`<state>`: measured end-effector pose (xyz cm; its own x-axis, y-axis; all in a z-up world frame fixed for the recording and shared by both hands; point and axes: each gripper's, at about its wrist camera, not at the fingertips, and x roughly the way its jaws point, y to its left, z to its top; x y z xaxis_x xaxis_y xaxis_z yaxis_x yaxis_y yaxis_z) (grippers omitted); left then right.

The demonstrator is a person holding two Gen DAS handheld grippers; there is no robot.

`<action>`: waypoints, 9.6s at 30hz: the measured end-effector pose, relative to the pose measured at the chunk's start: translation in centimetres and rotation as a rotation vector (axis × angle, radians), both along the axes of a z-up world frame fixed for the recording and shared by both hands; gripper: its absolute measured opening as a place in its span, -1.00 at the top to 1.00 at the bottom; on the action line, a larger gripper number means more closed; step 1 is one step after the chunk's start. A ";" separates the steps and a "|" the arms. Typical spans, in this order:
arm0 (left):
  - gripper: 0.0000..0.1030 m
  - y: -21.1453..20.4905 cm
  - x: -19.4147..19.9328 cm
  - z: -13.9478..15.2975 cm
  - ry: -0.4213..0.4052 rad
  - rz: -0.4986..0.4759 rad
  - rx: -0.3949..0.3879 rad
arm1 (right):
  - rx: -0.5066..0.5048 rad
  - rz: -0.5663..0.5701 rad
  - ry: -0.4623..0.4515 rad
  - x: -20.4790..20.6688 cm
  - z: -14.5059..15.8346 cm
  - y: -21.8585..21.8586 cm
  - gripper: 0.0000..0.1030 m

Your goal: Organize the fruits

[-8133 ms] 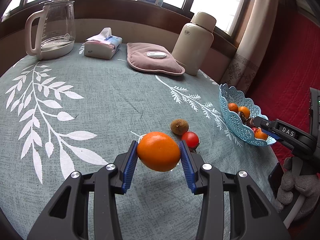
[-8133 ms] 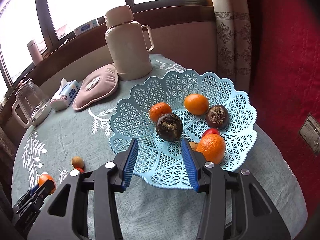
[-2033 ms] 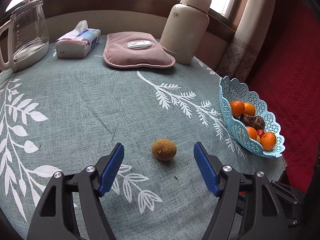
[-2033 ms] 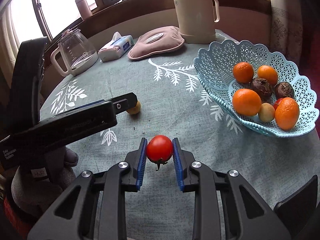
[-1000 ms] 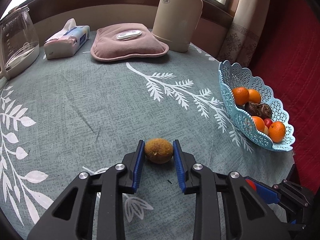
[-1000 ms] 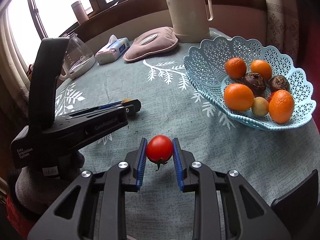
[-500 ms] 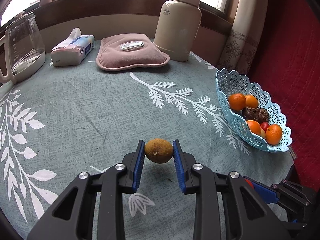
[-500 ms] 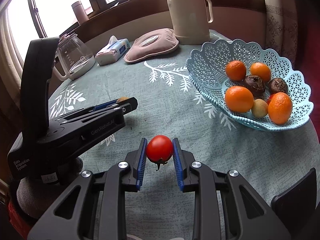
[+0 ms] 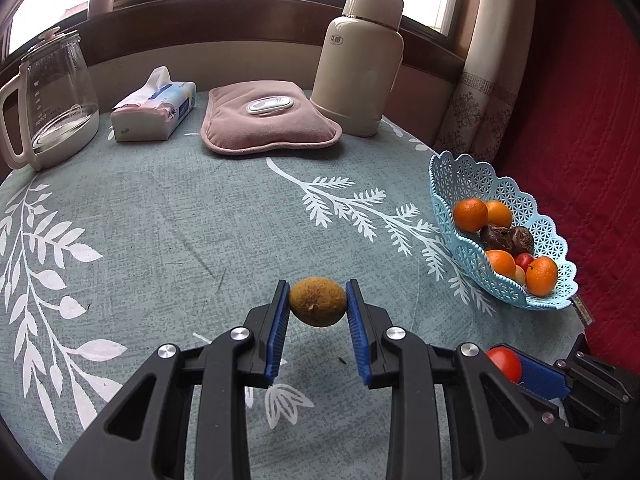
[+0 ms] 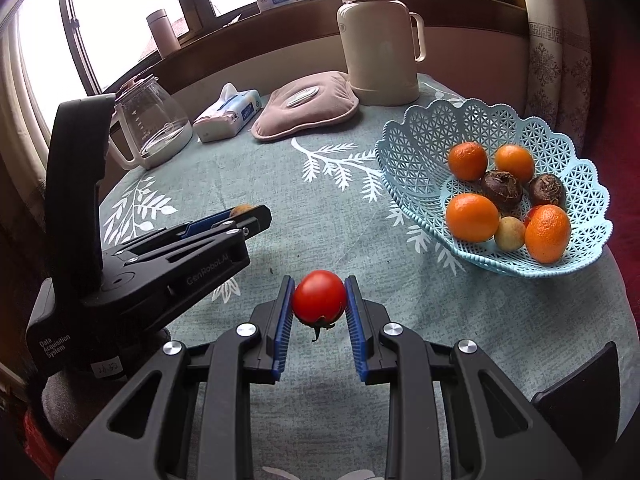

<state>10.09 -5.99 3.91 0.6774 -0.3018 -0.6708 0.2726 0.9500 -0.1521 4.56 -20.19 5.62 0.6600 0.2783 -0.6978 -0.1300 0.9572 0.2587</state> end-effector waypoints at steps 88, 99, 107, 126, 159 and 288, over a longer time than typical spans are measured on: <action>0.44 -7.7 -1.9 3.8 -0.047 -0.168 -0.053 | 0.066 -0.406 -0.081 -4.8 -0.4 -13.2 0.21; 0.44 -10.6 -1.2 3.7 -0.034 -0.215 -0.047 | 0.093 -0.384 -0.069 -4.9 -0.9 -13.2 0.20; 0.44 -12.8 -0.8 3.1 -0.020 -0.259 -0.032 | 0.096 -0.356 -0.061 -4.9 -1.2 -12.7 0.20; 0.40 -13.3 -0.3 2.2 0.009 -0.269 -0.032 | 0.088 -0.350 -0.046 -4.5 -1.4 -12.4 0.20; -0.67 -9.8 -3.1 4.4 -0.103 -0.168 0.026 | 0.034 -0.361 -0.042 -4.5 -1.2 -11.5 -0.44; -0.90 -7.8 -5.2 4.0 -0.234 -0.109 0.168 | -0.397 -0.407 -0.147 -5.1 3.8 -8.4 -0.95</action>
<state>4.89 -13.74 7.96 0.7892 -0.2790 -0.5471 0.3834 0.9198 0.0839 -0.59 -28.61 9.44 0.7569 -0.2823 -0.5894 0.2612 0.9574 -0.1231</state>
